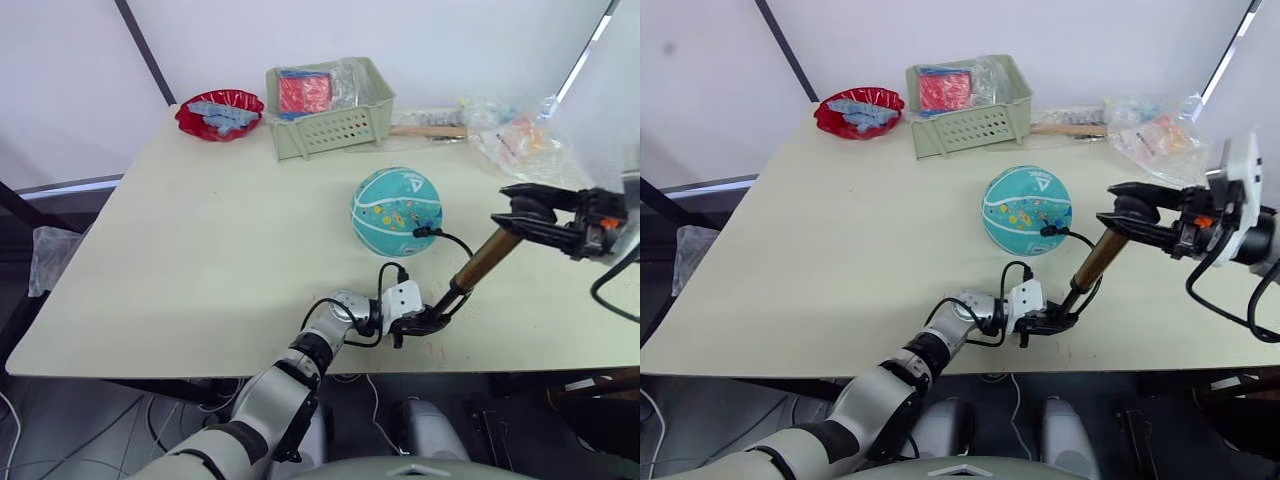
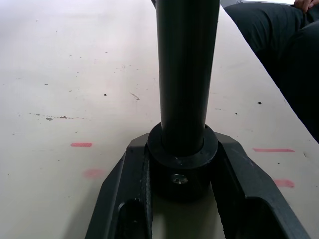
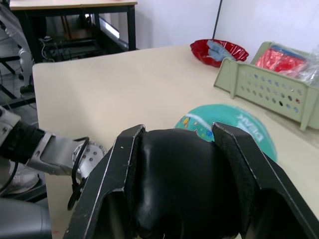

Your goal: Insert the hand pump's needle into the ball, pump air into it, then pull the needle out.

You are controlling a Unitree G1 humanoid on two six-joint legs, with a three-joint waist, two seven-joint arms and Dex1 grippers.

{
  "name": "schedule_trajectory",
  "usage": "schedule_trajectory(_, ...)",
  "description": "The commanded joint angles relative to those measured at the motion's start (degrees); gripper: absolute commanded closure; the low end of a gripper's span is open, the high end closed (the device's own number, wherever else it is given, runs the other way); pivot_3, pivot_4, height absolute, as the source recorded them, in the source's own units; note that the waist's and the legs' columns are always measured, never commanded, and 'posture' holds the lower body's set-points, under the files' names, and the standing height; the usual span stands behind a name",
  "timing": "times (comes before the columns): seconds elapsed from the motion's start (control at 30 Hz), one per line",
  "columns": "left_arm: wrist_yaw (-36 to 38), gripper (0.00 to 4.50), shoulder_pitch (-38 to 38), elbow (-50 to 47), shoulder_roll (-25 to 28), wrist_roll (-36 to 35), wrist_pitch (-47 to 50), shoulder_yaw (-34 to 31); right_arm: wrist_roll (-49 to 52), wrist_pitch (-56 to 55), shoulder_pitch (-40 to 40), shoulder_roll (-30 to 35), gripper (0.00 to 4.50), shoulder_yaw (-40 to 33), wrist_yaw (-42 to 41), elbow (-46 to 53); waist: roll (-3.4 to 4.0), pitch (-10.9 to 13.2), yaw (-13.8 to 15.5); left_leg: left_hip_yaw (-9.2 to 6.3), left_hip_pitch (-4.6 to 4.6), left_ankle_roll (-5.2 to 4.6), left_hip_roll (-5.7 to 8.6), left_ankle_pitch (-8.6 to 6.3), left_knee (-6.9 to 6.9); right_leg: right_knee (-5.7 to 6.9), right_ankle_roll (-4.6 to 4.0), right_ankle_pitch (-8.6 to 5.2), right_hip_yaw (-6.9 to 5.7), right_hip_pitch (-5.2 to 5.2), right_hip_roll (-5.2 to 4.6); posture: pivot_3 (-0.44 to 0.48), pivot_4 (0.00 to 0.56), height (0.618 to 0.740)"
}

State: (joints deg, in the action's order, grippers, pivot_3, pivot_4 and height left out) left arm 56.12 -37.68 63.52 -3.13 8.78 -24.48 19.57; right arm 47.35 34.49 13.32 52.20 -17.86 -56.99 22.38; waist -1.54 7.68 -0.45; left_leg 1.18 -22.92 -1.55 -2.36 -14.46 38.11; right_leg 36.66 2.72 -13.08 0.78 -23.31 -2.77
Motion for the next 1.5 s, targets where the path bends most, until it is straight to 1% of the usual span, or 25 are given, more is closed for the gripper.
schedule_trajectory(0.03, 0.14, 3.35, 2.43, 3.58, 1.48, 1.36, 2.63, 0.33, -4.42, -2.41, -3.24, -2.73, 2.87, 6.17, -1.26, -1.24, -0.1, -0.08, -0.03, 0.0, 0.0, 0.0, 0.0, 0.0, -0.01, 0.0, 0.0, 0.0, -0.01, 0.0, 0.0, 0.0, 0.15, 0.735)
schedule_trajectory(0.13, 0.06, 3.35, 2.52, 3.54, 1.48, 1.29, 2.64, 0.26, -7.83, -5.37, -4.5, -4.33, 2.87, 8.84, -1.94, -2.8, -0.16, -0.13, -0.11, -0.01, 0.02, 0.0, 0.0, 0.0, -0.02, 0.0, 0.0, 0.0, 0.0, 0.0, 0.0, 0.0, 0.15, 0.735)
schedule_trajectory(0.23, -0.06, 3.35, 2.58, 3.46, 1.52, 1.15, 2.75, 0.05, -15.54, -12.61, -6.75, -7.64, 2.87, 14.56, -1.71, -6.07, -0.3, -0.29, -0.14, 0.0, 0.03, 0.0, 0.0, 0.0, -0.04, 0.0, 0.0, 0.0, -0.01, 0.0, 0.01, 0.0, 0.15, 0.735)
schedule_trajectory(0.27, -0.12, 3.35, 2.61, 3.42, 1.52, 1.06, 2.91, -0.06, -16.34, -13.55, -7.23, -9.07, 2.87, 15.25, -0.98, -6.7, -0.39, -0.41, -0.18, 0.0, 0.04, 0.0, 0.0, 0.0, -0.05, 0.0, -0.01, 0.0, -0.02, 0.0, 0.02, 0.0, 0.15, 0.735)
schedule_trajectory(0.33, -0.25, 3.35, 2.68, 3.29, 1.55, 0.98, 2.96, -0.16, -18.24, -15.6, -8.34, -10.77, 2.87, 16.38, -0.48, -7.77, -0.31, -0.47, -0.23, -0.02, 0.08, 0.0, -0.02, 0.0, -0.07, -0.01, 0.0, -0.01, -0.03, 0.01, 0.02, 0.0, 0.15, 0.735)
schedule_trajectory(0.5, -0.69, 3.35, 2.79, 3.11, 1.63, 1.15, 2.76, -0.24, -20.91, -18.59, -10.47, -12.29, 2.87, 17.73, -0.4, -7.98, -0.19, -0.56, -0.29, -0.01, 0.1, 0.0, -0.02, 0.0, -0.09, -0.01, 0.0, -0.01, -0.01, 0.01, 0.02, 0.0, 0.15, 0.735)
schedule_trajectory(0.63, -1.97, 3.35, 2.71, 3.19, 1.74, 1.41, 4.22, -0.41, -19.56, -17.45, -9.79, -11.65, 2.87, 15.52, 0.51, -5.66, -0.21, -0.56, -0.28, 0.0, 0.11, 0.0, -0.02, 0.0, -0.1, -0.01, 0.0, -0.01, -0.02, 0.02, 0.02, 0.0, 0.15, 0.735)
schedule_trajectory(0.77, -1.31, 3.35, 2.51, 3.51, 1.51, 1.12, 5.72, -0.7, -16.36, -15.1, -8.41, -10.02, 2.87, 11.86, 0.93, -3.37, -0.21, -0.53, -0.21, -0.01, 0.1, 0.01, -0.02, 0.0, -0.1, -0.02, -0.01, -0.01, -0.01, 0.02, 0.01, 0.0, 0.15, 0.735)
schedule_trajectory(0.9, 0.85, 3.35, 2.49, 3.61, 1.09, 0.29, 6.89, -1.33, -9.5, -10.15, -5.32, -8.08, 2.87, 6.26, 1.85, -0.4, -0.06, -0.37, -0.04, -0.02, 0.04, 0.01, 0.0, 0.0, -0.09, -0.04, 0.0, -0.01, -0.01, 0.0, -0.03, 0.0, 0.15, 0.735)
schedule_trajectory(1.0, 0.8, 3.35, 2.37, 3.38, 1.46, 1.18, 5.83, -0.36, -3.97, -5.63, -2.15, -6.05, 2.87, 1.75, 2.6, 0.99, 0.13, -0.13, -0.03, 0.0, -0.05, 0.01, 0.04, 0.0, -0.09, -0.07, 0.0, 0.0, 0.02, -0.04, -0.06, 0.0, 0.15, 0.735)
schedule_trajectory(1.33, 1.07, 3.35, 2.46, 3.07, 1.57, 1.33, 4.77, 0.15, 6.3, 4.01, 8.13, 2.89, 2.87, -6.54, 2.43, -0.03, 0.19, 0.4, 0.07, -0.01, -0.08, 0.0, 0.05, 0.0, -0.08, -0.08, 0.01, 0.0, 0.02, -0.06, -0.08, 0.0, 0.15, 0.735)
schedule_trajectory(1.5, 0.92, 3.35, 2.55, 3.04, 1.76, 1.52, 4.23, 0.29, 8.8, 6.45, 11.84, 5.41, 2.87, -8.95, 3.41, -1.04, 0.2, 0.51, 0.1, -0.03, -0.12, 0.0, 0.05, 0.0, -0.07, -0.09, 0.01, 0.0, 0.02, -0.1, -0.09, 0.0, 0.15, 0.735)
